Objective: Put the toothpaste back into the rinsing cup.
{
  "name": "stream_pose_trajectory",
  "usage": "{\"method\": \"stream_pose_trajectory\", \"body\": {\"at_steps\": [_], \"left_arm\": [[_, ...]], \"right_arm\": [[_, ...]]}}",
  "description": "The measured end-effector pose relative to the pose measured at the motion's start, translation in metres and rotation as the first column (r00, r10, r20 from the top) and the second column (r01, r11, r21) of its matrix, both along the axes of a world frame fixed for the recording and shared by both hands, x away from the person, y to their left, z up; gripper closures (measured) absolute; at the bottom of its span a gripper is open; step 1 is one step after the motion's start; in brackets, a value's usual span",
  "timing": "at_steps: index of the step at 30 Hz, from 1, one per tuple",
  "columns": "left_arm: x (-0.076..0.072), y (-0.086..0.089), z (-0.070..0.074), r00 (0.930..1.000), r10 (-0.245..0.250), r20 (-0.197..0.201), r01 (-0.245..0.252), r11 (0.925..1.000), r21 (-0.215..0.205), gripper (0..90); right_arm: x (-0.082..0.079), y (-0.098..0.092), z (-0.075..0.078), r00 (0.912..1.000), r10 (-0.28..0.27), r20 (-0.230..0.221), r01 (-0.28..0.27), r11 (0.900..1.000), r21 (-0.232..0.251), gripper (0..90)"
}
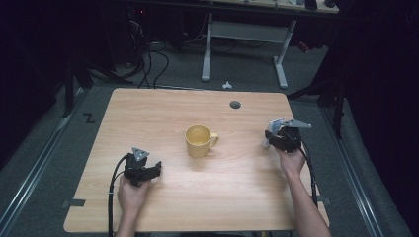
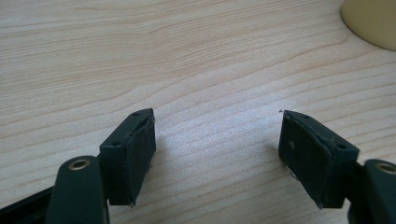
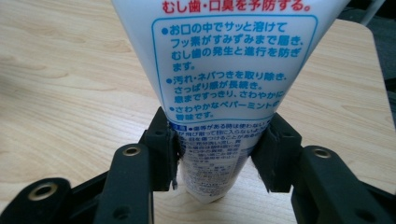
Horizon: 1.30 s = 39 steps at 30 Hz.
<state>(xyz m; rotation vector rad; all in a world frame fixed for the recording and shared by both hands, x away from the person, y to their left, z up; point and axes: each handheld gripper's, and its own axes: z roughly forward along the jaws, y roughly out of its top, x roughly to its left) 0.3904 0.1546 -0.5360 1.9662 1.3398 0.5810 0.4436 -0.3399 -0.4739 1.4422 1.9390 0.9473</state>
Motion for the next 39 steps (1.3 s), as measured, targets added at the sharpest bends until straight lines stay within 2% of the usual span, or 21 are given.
{"method": "stream_pose_trajectory", "body": {"at_steps": [13, 16, 20, 26, 39], "left_arm": [[0.0, 0.0, 0.0, 1.0, -0.001, -0.001, 0.001, 1.0, 0.0, 27.7], [0.0, 0.0, 0.0, 1.0, -0.001, -0.001, 0.001, 1.0, 0.0, 27.7], [0.0, 0.0, 0.0, 1.0, -0.001, -0.001, 0.001, 1.0, 0.0, 27.7], [0.0, 0.0, 0.0, 1.0, -0.001, -0.001, 0.001, 1.0, 0.0, 27.7], [0.0, 0.0, 0.0, 1.0, -0.001, -0.001, 0.001, 1.0, 0.0, 27.7]], "right_arm": [[-0.006, 0.01, 0.005, 0.9963, 0.085, -0.013, -0.085, 0.996, 0.013, 59.3], [-0.008, 0.012, 0.009, 0.9943, 0.107, -0.007, -0.107, 0.994, 0.037, 59.5], [-0.01, 0.015, 0.012, 0.9922, 0.124, -0.007, -0.124, 0.991, 0.047, 59.7], [-0.015, 0.02, 0.018, 0.9853, 0.171, 0.0, -0.17, 0.983, 0.073, 60.0], [-0.02, 0.034, 0.03, 0.9724, 0.233, 0.017, -0.233, 0.97, 0.066, 60.1]]}}
